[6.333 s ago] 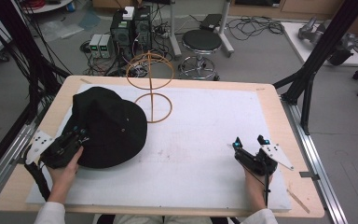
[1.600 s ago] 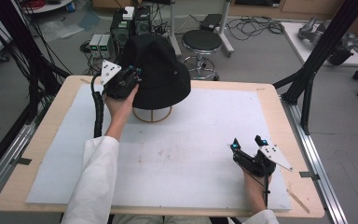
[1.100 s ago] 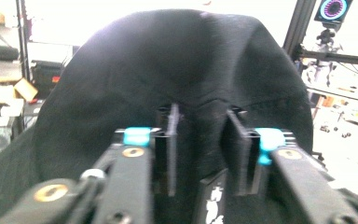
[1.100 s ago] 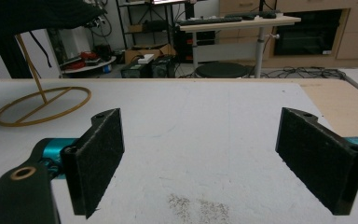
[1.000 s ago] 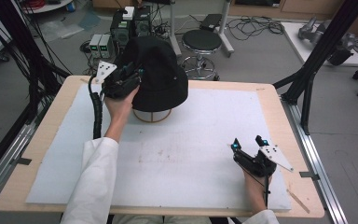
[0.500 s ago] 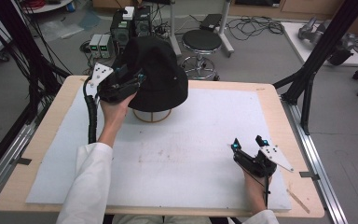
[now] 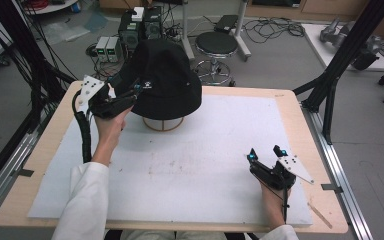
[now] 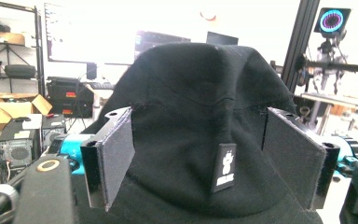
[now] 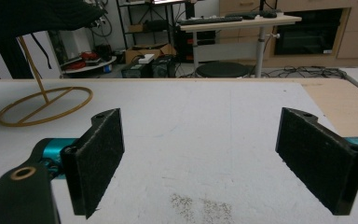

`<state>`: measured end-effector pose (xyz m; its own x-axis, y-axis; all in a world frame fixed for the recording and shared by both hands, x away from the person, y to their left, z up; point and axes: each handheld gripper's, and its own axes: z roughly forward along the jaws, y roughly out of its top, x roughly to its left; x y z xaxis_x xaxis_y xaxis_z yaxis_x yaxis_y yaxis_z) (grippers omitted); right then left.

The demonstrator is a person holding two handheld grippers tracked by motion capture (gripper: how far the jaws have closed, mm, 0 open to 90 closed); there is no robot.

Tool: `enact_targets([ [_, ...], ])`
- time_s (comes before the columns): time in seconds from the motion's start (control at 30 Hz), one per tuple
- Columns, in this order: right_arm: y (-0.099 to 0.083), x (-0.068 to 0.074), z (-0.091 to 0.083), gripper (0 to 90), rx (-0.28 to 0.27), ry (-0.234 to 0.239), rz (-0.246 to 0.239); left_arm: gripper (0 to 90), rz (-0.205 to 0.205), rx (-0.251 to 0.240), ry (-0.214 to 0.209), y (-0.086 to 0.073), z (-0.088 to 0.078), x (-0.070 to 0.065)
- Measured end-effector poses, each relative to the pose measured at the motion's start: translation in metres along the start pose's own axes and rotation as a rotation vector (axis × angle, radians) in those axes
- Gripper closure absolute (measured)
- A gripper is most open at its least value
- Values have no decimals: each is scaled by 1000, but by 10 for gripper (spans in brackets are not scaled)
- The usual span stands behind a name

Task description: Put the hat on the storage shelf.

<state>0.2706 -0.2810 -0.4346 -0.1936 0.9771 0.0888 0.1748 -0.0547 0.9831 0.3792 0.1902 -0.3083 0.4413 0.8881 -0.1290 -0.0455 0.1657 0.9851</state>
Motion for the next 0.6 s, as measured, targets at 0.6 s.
enact_targets([
  [0.6,1,1,-1,144,-5,-1,11,246,46,-38,87,-27,-51,15],
])
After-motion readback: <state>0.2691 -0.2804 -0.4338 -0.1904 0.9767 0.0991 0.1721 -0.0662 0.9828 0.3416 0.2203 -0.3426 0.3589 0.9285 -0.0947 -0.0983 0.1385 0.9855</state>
